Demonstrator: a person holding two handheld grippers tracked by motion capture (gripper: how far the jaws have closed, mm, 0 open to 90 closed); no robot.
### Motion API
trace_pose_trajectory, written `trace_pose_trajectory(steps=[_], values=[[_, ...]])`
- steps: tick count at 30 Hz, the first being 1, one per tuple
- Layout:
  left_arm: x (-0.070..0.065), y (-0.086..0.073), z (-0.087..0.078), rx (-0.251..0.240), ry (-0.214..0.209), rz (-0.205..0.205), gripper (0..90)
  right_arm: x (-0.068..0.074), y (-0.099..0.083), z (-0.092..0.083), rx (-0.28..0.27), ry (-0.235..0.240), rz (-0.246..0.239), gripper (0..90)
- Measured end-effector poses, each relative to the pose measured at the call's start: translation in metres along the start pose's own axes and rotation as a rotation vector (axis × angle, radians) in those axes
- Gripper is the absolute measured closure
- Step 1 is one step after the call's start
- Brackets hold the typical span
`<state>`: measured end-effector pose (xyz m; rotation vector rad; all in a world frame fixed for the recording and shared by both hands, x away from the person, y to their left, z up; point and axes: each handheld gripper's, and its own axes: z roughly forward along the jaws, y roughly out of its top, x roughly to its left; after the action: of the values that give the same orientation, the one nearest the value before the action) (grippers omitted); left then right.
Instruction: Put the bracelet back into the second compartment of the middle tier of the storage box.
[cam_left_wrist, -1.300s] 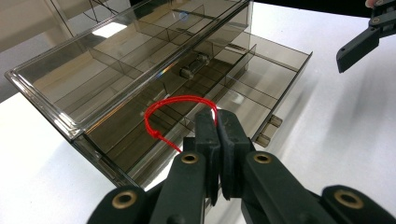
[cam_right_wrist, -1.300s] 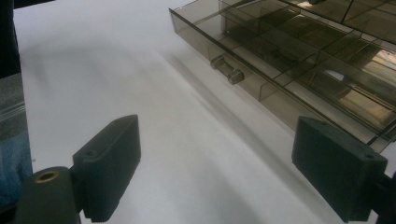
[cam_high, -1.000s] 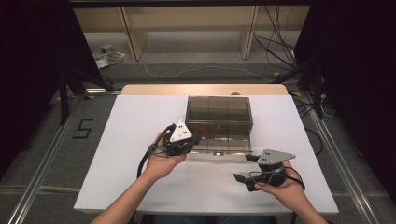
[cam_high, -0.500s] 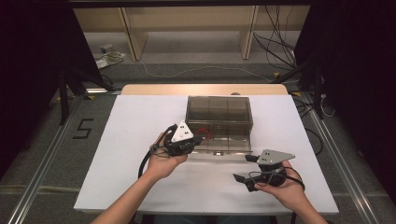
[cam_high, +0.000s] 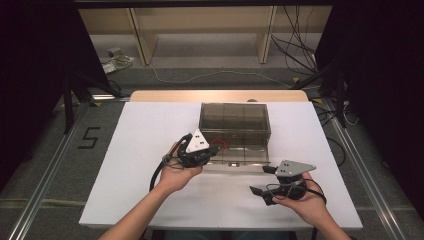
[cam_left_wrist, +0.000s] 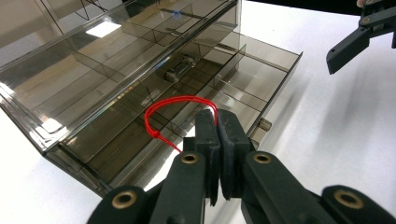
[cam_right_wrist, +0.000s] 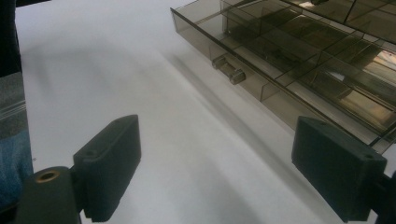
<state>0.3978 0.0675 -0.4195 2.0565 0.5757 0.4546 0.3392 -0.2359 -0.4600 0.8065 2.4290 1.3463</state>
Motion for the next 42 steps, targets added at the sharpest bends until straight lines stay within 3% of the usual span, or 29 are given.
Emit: trace_pose_trajectory(steps=[42], values=[[-0.011,0.006,0.019,0.027,-0.034,0.009,87.9,0.001,0.000,0.001,-0.001,0.000,0.003,16.3]])
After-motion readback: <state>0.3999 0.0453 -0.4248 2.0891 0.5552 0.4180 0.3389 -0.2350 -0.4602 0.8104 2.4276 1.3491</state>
